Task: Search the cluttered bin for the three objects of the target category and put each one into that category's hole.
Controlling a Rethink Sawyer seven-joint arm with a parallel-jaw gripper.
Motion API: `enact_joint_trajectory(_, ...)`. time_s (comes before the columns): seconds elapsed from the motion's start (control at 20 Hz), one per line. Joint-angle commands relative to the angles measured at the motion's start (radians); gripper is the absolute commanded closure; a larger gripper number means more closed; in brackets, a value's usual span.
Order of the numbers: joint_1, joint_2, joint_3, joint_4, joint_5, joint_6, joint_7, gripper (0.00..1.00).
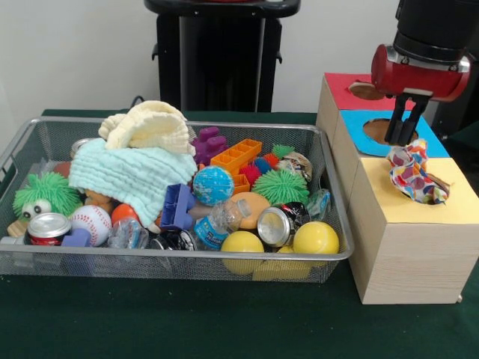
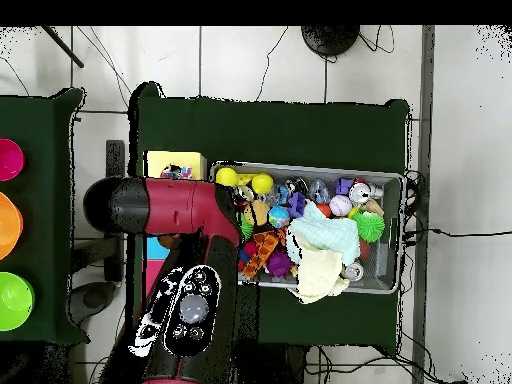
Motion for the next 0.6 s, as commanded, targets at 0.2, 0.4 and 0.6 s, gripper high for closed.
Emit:
enact_joint_trajectory(0.2, 0.007, 0.065, 0.071, 0.089, -0.06, -0.069, 0.116, 1.0)
enact_joint_trajectory(0.4, 0.016, 0.076, 0.071, 0.077, -0.049, -0.073, 0.131, 1.0)
enact_joint_trajectory(0.6, 0.03, 0.083, 0.069, 0.07, -0.04, -0.075, 0.149, 1.0)
